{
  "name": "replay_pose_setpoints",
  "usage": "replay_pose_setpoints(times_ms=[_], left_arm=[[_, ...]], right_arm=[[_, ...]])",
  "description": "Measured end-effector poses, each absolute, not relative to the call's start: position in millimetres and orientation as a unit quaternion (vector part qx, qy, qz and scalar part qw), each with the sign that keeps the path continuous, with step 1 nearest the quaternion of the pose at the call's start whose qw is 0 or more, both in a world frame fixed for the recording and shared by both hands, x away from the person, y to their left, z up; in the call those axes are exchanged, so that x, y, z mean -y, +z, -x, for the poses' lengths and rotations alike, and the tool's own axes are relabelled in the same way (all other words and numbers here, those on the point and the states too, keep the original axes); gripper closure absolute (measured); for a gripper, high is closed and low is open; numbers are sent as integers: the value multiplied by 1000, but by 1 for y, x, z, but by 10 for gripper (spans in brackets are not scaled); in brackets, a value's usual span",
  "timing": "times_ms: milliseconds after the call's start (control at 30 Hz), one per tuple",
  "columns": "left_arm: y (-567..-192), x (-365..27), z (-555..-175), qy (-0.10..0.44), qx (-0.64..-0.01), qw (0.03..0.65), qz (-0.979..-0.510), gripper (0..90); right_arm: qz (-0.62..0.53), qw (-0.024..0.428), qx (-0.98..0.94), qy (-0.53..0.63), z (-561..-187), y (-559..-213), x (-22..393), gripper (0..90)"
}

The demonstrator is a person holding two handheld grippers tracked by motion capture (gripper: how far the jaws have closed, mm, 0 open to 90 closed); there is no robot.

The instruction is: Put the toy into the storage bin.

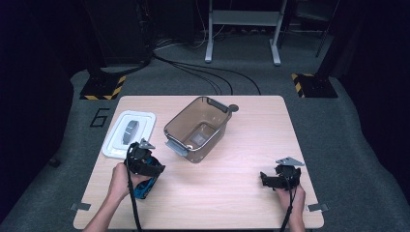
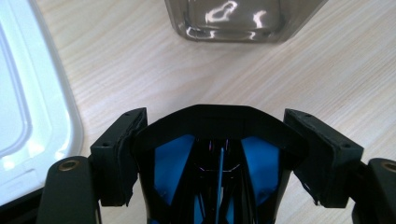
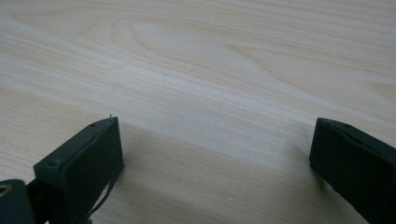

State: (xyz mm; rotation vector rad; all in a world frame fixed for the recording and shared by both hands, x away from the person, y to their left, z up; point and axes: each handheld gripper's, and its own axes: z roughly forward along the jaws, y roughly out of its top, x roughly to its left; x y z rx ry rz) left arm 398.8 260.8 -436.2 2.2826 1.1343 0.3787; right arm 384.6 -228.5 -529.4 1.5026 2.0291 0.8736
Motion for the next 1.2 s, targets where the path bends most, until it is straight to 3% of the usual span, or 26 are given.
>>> replay_pose_setpoints(times_ms=[567,1200], left_arm=[[-409,-272,-401,165,-421,300,-840,249],[-384,-292,-449,189,-458,300,-815,249]], right_arm=[[-547,233,-739,318,-385,-529,228,20],[-547,233,-739,318,-385,-529,228,20]])
